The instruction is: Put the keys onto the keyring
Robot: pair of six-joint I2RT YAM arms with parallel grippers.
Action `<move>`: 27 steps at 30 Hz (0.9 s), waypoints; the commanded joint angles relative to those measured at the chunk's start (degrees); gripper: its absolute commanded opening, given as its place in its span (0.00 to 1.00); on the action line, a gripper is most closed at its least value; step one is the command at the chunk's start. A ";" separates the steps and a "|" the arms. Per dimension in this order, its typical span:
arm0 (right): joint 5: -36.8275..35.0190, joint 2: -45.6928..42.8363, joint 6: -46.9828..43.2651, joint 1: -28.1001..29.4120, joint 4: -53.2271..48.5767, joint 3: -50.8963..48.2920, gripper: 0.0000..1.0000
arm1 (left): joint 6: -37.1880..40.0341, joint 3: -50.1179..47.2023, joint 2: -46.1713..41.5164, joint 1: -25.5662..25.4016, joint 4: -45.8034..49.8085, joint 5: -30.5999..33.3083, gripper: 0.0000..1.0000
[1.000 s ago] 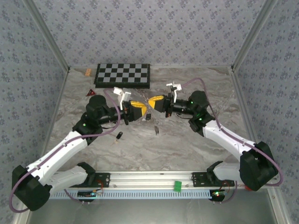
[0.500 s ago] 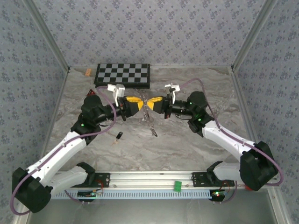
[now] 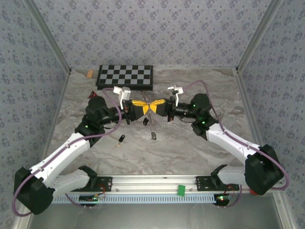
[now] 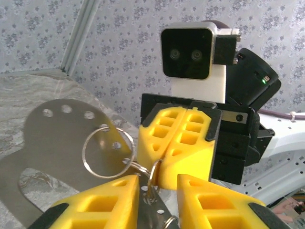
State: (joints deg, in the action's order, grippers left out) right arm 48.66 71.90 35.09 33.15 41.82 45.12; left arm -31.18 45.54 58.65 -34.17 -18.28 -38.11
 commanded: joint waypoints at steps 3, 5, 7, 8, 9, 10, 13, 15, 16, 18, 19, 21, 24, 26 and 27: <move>-0.94 -0.51 -0.99 0.38 1.24 0.45 0.00 | 0.92 0.85 0.14 -0.98 -2.20 -2.52 0.26; -1.02 -0.41 -0.99 0.44 1.24 0.50 0.00 | 0.94 0.78 0.15 -1.08 -2.16 -2.50 0.23; -0.92 -0.34 -0.90 0.45 1.33 0.49 0.00 | 1.03 0.74 0.03 -1.16 -2.35 -2.41 0.19; -0.95 -0.18 -0.90 0.45 1.33 0.49 0.00 | 1.03 0.76 -0.16 -1.20 -2.36 -2.25 0.19; -0.90 -0.11 -0.90 0.52 1.33 0.52 0.00 | 1.12 0.77 -0.29 -1.18 -2.35 -2.15 0.19; -0.90 -0.09 -0.90 0.54 1.33 0.49 0.00 | 1.12 0.85 -0.34 -1.18 -2.34 -1.98 0.18; -0.68 0.07 -0.90 0.61 1.24 0.46 0.00 | 1.19 1.04 -0.36 -1.28 -2.38 -1.62 0.17; -0.74 0.24 -0.90 0.78 1.33 0.48 0.00 | 1.25 1.35 0.00 -1.41 -2.34 -1.65 0.16; -0.76 0.26 -0.90 0.83 1.34 0.45 0.00 | 1.30 1.47 0.19 -1.48 -2.21 -1.64 0.16; -0.69 0.22 -0.90 0.95 1.46 0.57 0.00 | 1.55 1.63 0.40 -1.68 -1.93 -1.46 0.16; -0.62 0.26 -0.90 0.96 1.42 0.59 0.00 | 1.64 1.72 0.56 -1.69 -1.72 -1.44 0.16; -0.59 0.29 -0.97 1.04 1.33 0.60 0.00 | 1.82 1.75 0.68 -1.79 -1.70 -1.45 0.15; -0.59 0.30 -1.01 1.05 1.16 0.51 0.00 | 1.91 1.74 0.64 -1.97 -1.62 -1.23 0.11; -0.59 0.43 -1.07 1.12 1.16 0.52 0.00 | 1.96 1.83 0.59 -2.05 -1.44 -1.03 0.04; -0.59 0.43 -1.08 1.13 1.16 0.44 0.00 | 2.00 1.99 0.67 -2.12 -1.11 -0.90 0.00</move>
State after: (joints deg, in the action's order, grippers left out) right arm 48.60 71.92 34.92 33.47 42.09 45.12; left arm -30.41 45.56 59.37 -34.94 -18.04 -37.32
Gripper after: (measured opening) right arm 0.038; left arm 0.052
